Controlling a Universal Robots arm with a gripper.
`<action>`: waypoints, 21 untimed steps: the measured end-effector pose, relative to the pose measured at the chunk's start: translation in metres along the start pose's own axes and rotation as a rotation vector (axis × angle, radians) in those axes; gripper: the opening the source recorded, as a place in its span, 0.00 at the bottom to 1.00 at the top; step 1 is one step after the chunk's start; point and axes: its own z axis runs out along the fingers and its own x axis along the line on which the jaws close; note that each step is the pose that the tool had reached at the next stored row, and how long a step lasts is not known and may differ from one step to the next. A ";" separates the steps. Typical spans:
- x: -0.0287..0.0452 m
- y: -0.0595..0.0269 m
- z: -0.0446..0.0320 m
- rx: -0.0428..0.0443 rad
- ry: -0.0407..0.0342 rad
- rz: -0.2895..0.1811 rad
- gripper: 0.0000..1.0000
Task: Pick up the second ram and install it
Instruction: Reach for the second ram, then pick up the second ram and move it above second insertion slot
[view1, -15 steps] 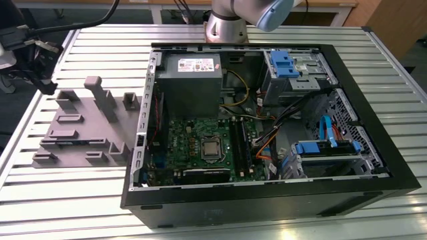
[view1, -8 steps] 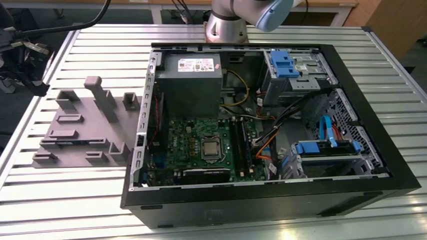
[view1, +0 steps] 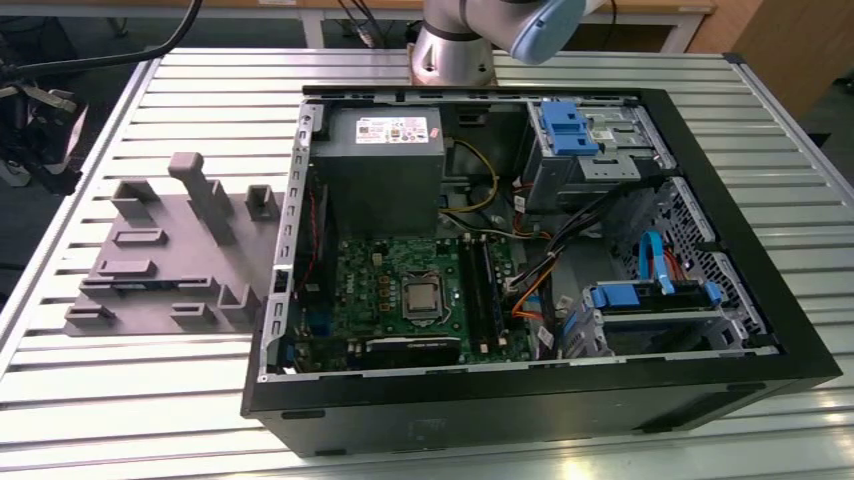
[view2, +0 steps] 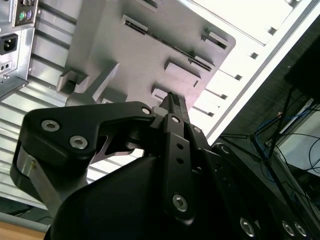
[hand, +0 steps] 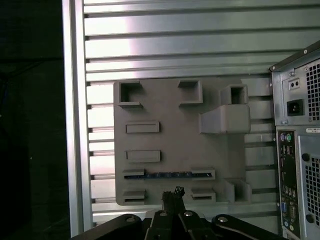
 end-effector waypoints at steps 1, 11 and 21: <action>0.0000 0.0000 0.0000 -0.0006 0.0000 0.000 0.11; 0.0001 0.0000 0.0000 -0.0013 0.0001 0.000 0.11; 0.0002 -0.0001 0.0000 -0.0018 0.0014 -0.032 0.11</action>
